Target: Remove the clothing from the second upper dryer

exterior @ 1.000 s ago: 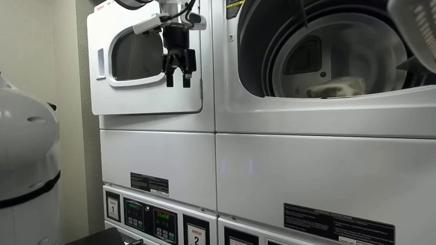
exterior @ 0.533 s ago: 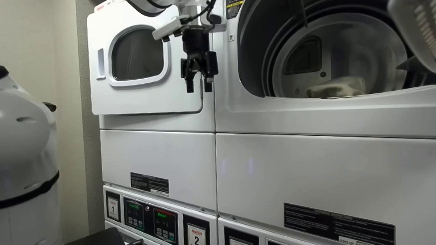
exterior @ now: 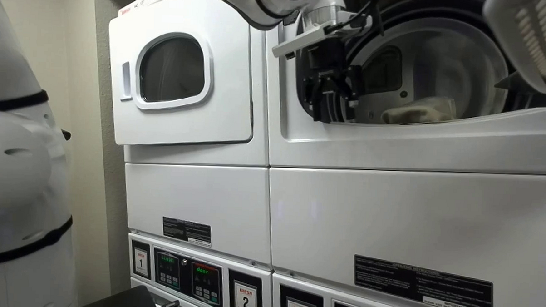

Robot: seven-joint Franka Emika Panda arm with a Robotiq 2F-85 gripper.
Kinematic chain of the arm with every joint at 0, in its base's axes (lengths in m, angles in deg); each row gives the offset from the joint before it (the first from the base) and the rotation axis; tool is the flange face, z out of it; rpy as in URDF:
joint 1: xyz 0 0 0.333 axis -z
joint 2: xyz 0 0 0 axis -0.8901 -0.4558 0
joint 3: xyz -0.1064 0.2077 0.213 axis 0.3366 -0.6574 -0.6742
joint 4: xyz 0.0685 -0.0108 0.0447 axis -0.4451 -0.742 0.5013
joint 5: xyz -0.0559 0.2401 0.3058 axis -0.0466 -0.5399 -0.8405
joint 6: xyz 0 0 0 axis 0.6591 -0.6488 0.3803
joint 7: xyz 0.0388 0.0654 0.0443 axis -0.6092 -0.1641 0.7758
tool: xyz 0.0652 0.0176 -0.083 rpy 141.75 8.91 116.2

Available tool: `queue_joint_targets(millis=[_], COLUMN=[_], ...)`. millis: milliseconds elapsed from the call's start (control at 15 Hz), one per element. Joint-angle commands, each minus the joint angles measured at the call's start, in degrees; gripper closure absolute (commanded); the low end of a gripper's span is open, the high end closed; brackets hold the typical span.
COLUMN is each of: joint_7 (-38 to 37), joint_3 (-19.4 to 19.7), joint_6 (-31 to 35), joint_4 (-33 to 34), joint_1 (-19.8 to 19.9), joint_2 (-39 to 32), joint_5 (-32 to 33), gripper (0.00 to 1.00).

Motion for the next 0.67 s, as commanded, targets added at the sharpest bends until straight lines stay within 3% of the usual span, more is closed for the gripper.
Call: queue_joint_targets(millis=[0, 267, 600], joint_7=[2.2, 2.2, 0.3], joint_3=[0.5, -0.5, -1.8], joint_6=[1.2, 7.8, 20.9], joint_4=[13.4, 22.3, 26.4], joint_1=[1.4, 2.8, 5.1], joint_2=[-11.6, -19.9, -26.1], joint_5=[-1.9, -5.7, -13.1], gripper=[0.0, 0.0, 0.0])
